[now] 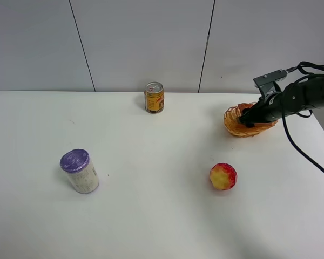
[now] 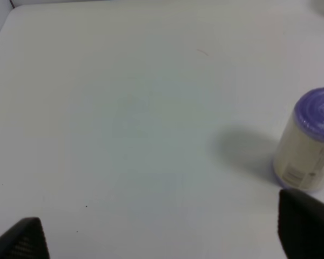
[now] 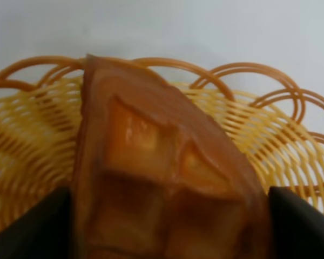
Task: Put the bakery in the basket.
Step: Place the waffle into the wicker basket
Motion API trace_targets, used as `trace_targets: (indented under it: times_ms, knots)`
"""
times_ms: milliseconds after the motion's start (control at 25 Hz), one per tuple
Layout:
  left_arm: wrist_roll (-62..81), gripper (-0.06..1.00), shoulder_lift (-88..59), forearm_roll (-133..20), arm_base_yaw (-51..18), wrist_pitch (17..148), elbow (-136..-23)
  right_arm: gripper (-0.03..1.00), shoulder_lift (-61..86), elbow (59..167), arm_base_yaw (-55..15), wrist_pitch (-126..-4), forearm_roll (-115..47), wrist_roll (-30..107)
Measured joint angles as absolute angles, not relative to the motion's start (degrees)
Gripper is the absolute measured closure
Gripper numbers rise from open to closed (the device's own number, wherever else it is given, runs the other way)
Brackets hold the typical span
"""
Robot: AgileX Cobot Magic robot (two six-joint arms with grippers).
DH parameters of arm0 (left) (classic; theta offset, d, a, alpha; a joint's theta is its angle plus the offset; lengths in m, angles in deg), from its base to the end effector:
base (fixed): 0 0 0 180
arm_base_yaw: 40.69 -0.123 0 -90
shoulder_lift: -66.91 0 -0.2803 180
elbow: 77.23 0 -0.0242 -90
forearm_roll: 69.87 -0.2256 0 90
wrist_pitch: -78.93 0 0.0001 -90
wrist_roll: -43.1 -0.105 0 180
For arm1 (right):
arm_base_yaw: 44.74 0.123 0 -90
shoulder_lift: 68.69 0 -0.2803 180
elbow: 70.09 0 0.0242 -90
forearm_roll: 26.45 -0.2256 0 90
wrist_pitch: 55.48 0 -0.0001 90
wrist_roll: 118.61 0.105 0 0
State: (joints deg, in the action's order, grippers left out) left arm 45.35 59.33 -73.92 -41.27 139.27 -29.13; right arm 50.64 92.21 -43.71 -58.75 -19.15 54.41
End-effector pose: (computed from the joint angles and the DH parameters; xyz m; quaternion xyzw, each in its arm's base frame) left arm -0.0111 0.0063 0.2612 -0.0224 0.8473 0.0276 0.5299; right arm 0.3758 0.0060 0.1380 -0.1240 0.9323 -0.0426 0.3371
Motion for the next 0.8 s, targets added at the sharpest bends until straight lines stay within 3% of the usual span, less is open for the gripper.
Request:
trace_targets:
  times_ms: [80, 240, 280, 520, 800]
  knots:
    - [45.4, 0.1, 59.3, -73.9, -41.3, 139.3, -29.1, 0.26, 50.7, 92.2, -43.8, -58.4, -19.2, 54.4]
    - [45.4, 0.1, 59.3, -73.9, -41.3, 139.3, -29.1, 0.04, 50.7, 92.2, -43.8, -58.5, -20.7, 56.8]
    - [45.4, 0.1, 59.3, -73.9, -41.3, 139.3, -29.1, 0.03, 50.5, 92.2, -43.8, -59.0, -20.8, 57.0]
    - [45.4, 0.1, 59.3, -73.9, -41.3, 139.3, -29.1, 0.01, 42.9, 92.2, -43.8, -60.6, -24.7, 57.3]
    - [45.4, 0.1, 59.3, -73.9, -41.3, 139.3, -29.1, 0.01, 18.6, 89.1, -43.8, -68.4, -28.9, 57.6]
